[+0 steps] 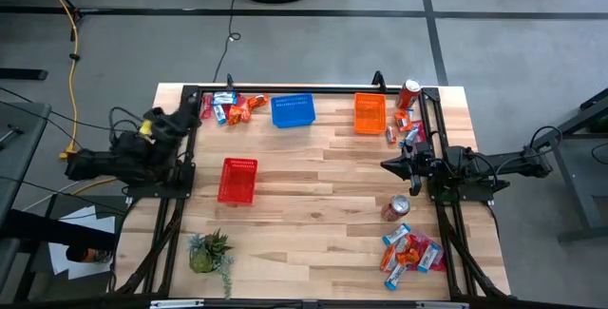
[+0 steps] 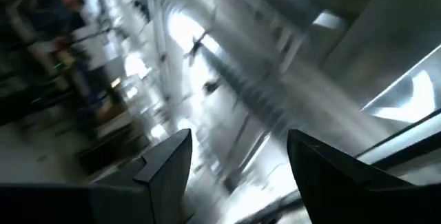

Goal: Sort candy
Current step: Put the orange candy pack into the red basket

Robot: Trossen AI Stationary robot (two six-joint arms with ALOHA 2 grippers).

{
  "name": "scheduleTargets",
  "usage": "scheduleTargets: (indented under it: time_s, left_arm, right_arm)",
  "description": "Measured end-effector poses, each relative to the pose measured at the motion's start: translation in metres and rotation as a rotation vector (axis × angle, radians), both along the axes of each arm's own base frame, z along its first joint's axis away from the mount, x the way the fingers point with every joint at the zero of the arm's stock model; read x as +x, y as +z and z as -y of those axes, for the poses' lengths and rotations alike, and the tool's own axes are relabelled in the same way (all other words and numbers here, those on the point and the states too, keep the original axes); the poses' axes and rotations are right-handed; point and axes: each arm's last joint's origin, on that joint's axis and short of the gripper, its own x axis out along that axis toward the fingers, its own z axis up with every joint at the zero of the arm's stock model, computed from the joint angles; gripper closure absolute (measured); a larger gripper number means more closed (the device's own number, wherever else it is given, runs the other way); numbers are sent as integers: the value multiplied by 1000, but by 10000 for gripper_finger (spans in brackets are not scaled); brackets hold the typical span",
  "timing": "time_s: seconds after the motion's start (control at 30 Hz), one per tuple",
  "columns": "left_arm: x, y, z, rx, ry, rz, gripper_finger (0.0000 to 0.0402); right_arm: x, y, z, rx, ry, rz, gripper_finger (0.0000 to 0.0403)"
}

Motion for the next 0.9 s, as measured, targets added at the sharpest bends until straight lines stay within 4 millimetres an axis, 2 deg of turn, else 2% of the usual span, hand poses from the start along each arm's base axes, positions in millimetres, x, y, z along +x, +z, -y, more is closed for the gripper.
scheduleTargets:
  time_s: [0.1,0.3,0.43,0.53,0.7,0.8,0.9]
  left_arm:
    - [21,20,1,13,-20,-187,178]
    - [79,59,1,96,-25,-626,178]
    - [98,77,-7,27,-67,-955,178]
    - [106,73,-19,-155,-37,-1142,178]
    - [109,40,-50,-457,-1,-1422,178]
    - [111,18,-74,-597,-25,-1565,178]
    - [112,2,-105,-687,-84,-1605,178]
  right_arm:
    - [0,0,0,0,0,0,398]
    - [0,0,0,0,0,-1,398]
    - [0,0,0,0,0,0,398]
    - [0,0,0,0,0,-1,398]
    - [0,0,0,0,0,0,398]
    - [0,0,0,0,0,-1,398]
    - [0,0,0,0,0,0,398]
